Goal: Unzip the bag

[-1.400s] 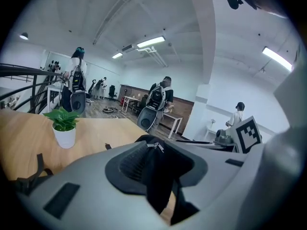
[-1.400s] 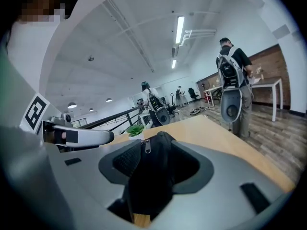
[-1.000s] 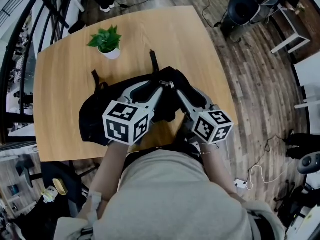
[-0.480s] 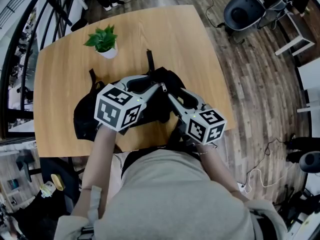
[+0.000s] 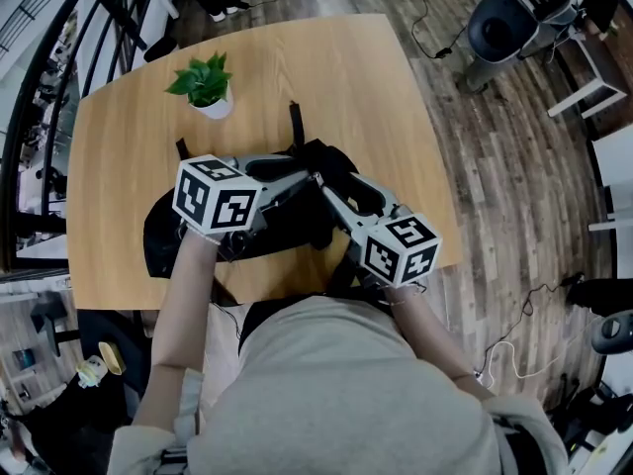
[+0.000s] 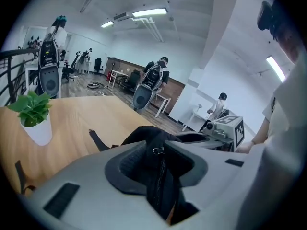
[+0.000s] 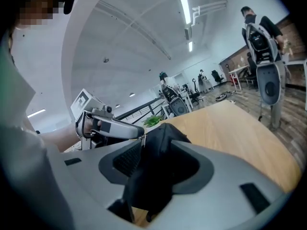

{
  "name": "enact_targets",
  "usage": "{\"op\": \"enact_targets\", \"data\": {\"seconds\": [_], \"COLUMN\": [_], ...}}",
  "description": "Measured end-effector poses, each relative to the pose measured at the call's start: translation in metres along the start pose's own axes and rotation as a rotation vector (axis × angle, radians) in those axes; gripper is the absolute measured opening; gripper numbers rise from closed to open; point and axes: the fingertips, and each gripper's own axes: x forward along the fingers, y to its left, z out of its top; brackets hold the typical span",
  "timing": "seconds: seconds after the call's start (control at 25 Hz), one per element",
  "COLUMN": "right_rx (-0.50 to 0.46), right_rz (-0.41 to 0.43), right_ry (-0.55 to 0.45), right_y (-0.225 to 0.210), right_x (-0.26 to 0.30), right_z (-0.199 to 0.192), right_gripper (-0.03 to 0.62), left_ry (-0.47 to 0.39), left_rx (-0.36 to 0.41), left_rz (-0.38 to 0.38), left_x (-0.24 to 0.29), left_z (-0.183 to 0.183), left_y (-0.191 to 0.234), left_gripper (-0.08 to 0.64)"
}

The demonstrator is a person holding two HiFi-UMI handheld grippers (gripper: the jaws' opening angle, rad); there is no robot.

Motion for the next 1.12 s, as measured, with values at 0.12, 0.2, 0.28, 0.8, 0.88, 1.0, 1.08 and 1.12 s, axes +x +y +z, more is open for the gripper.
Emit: {"op": "enact_targets", "data": {"seconds": [0.12, 0.2, 0.28, 0.8, 0.88, 1.0, 1.08, 1.12], "right_rx": [-0.002, -0.008, -0.011, -0.005, -0.008, 0.000, 0.010, 0.012], "right_rz": [-0.009, -0.016, -0.020, -0.033, -0.037, -0.040, -0.042, -0.043], "right_ry": [0.002, 0.004, 0.006, 0.011, 0.011, 0.007, 0.005, 0.006], "right_y": [-0.004, -0.005, -0.006, -0.010, -0.010, -0.010, -0.011, -0.011], "right_x": [0.002, 0.002, 0.001, 0.001, 0.001, 0.002, 0.002, 0.002], "right_z": [0.001, 0.002, 0.001, 0.002, 0.003, 0.003, 0.004, 0.004], "right_gripper": [0.175, 0.157, 0.127, 0.097, 0.095, 0.092, 0.092, 0.089], "left_ry": [0.013, 0.020, 0.023, 0.144, 0.180, 0.220, 0.228, 0.230], "left_rx": [0.005, 0.046, 0.116, 0.719, 0.806, 0.952, 1.033, 1.060], "left_rz": [-0.037, -0.047, -0.041, 0.050, 0.082, 0.134, 0.161, 0.171], "left_x": [0.002, 0.003, 0.002, -0.004, -0.004, -0.005, -0.006, -0.007], "left_z": [-0.003, -0.004, -0.004, -0.015, -0.017, -0.019, -0.020, -0.022], "left_y": [-0.002, -0.006, -0.010, -0.032, -0.035, -0.039, -0.040, -0.041], "left_gripper": [0.108, 0.075, 0.061, 0.020, 0.018, 0.018, 0.017, 0.017]}}
